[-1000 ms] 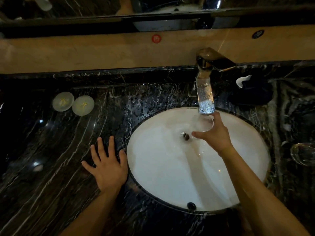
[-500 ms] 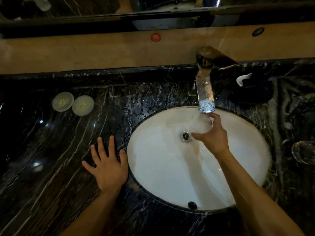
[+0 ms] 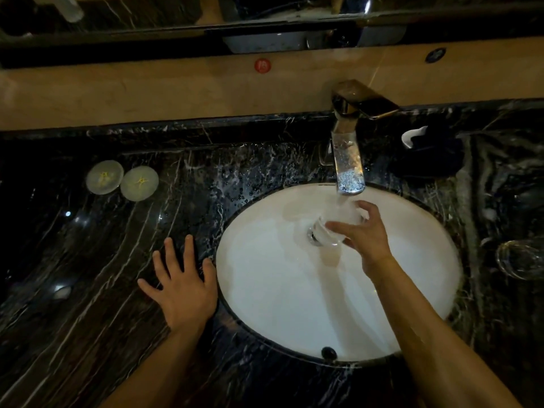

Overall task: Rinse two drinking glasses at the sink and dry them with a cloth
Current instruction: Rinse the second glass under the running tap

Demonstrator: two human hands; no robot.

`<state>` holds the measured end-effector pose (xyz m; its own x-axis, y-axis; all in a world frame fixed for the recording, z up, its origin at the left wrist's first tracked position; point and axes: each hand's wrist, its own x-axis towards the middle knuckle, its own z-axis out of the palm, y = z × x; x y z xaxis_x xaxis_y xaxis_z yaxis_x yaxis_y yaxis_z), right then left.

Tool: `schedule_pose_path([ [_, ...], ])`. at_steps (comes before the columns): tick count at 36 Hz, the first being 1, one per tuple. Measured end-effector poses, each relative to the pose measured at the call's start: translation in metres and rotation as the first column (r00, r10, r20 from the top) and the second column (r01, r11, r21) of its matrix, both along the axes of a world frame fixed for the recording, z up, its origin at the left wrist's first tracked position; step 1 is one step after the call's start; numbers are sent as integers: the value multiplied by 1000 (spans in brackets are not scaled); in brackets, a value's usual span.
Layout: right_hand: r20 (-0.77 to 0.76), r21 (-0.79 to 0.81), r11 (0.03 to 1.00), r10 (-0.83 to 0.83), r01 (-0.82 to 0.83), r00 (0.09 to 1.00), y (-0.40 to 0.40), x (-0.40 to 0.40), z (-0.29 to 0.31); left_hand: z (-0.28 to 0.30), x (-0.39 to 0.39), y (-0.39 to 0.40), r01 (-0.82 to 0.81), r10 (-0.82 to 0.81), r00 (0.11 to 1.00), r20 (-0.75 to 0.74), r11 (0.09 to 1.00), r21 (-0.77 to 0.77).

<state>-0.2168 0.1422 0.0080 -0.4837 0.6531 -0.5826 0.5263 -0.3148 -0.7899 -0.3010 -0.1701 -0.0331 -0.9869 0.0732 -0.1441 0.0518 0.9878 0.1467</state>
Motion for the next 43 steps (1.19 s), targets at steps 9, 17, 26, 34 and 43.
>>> schedule_pose_path([
  [9,-16,-811,559,-320,175,947,-6,1,-2,1,0,0,5,-4,1000,-1,1000,12],
  [17,242,-942,27,-638,335,731,-21,2,5,3,1,0,8,-8,1000,15,1000,10],
  [26,239,-953,-10,-643,304,727,-13,33,23,10,1,3,4,-4,997,73,1000,2],
  [34,218,-947,74,-564,312,796,-1,81,35,82,-29,87,322,-312,947,-82,925,203],
  [43,120,-926,268,-456,265,882,-7,117,40,187,-44,237,768,-710,641,-293,598,230],
])
